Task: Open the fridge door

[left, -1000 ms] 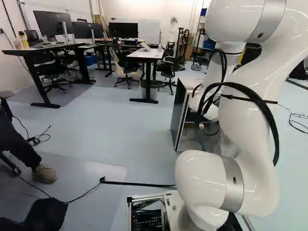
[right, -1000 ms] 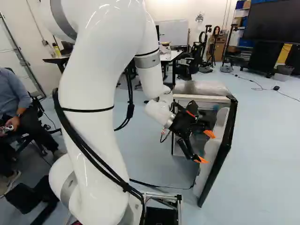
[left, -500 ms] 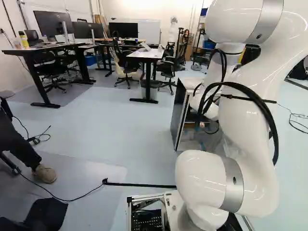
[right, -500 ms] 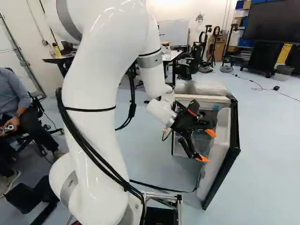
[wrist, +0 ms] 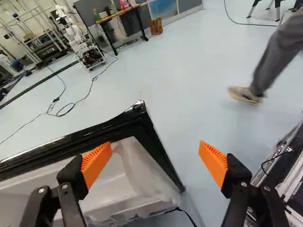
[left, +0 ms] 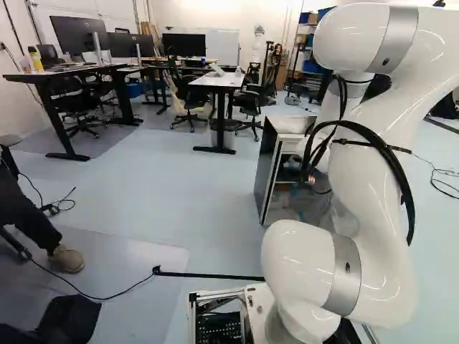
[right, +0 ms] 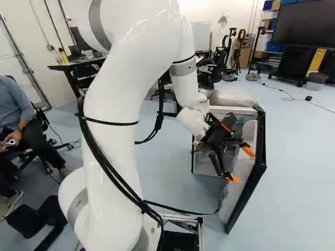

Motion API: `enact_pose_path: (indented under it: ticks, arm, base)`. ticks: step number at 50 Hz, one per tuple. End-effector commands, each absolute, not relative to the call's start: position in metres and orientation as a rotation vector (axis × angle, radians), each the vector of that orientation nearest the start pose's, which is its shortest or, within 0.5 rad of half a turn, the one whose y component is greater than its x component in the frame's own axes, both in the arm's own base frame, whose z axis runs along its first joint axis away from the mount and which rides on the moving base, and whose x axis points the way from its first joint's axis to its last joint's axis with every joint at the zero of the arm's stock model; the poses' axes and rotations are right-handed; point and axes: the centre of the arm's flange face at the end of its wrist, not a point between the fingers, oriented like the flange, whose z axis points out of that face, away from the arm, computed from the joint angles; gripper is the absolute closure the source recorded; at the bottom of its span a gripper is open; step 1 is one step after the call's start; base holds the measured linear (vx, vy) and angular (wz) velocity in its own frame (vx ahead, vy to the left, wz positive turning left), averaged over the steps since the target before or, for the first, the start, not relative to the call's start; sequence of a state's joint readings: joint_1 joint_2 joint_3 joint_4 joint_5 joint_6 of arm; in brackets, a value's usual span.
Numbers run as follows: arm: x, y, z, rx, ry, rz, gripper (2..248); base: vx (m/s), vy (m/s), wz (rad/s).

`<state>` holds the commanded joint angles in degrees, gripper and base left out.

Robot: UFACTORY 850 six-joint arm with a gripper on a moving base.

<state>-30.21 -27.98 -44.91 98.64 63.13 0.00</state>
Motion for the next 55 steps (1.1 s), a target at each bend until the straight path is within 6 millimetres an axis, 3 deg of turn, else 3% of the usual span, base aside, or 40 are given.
enact_pose_path:
  ticks: [32,55]
  arm:
    - [0.360,-0.364,0.302,0.537,-2.121,0.786,3]
    - [0.389,-0.397,0.303,0.431,-2.175,0.797,3]
  base:
    - [0.000,0.000,0.000]
    - [0.000,0.000,0.000]
